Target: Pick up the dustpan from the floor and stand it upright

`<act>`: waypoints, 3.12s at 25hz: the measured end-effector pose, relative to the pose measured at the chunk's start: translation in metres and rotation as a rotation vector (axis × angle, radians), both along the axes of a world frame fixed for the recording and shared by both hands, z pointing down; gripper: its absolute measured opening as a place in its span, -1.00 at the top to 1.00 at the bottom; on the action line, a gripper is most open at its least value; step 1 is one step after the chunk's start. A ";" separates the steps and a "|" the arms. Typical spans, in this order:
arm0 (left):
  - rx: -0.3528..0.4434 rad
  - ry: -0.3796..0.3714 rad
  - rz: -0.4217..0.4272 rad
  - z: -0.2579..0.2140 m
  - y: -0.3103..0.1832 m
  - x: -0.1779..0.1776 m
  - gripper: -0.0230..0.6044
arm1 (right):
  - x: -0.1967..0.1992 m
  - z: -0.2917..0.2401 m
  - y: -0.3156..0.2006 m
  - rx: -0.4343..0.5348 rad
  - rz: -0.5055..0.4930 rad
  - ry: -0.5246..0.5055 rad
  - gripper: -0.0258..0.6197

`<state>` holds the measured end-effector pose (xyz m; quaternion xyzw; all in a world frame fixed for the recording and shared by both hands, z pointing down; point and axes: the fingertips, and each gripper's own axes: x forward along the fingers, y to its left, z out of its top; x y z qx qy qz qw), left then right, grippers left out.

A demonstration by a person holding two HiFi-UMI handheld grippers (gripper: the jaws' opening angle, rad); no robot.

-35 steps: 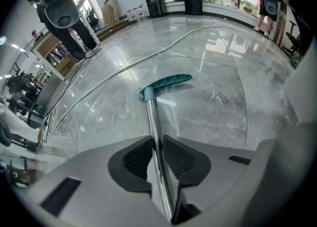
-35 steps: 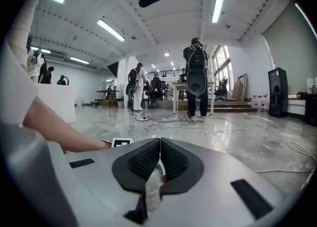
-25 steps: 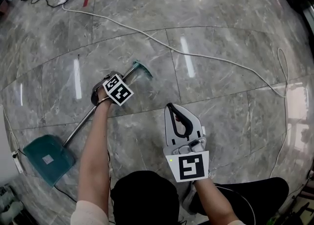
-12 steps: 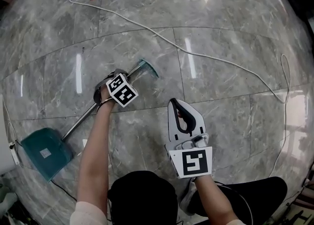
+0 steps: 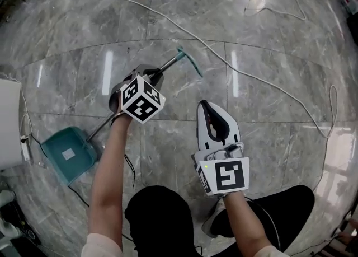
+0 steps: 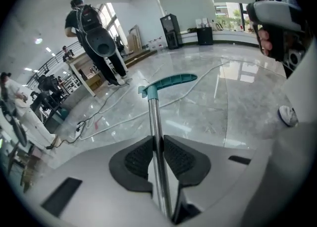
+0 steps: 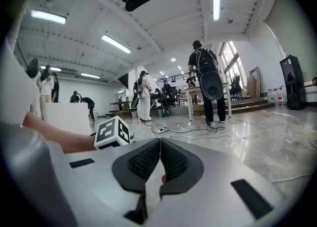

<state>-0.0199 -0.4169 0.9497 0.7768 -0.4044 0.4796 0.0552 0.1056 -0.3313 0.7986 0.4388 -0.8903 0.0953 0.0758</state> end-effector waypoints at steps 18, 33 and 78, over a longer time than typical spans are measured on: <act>0.529 0.307 -0.496 -0.367 0.238 -0.214 0.70 | -0.185 -0.371 0.176 -0.042 -0.404 -0.110 0.86; 0.794 0.454 -0.675 -0.407 0.394 -0.292 0.70 | -0.305 -0.371 0.330 -0.075 -0.684 -0.057 0.87; 1.072 0.410 -1.067 -0.909 0.641 -0.114 0.89 | -0.187 -0.757 0.462 0.117 -0.810 -0.068 0.87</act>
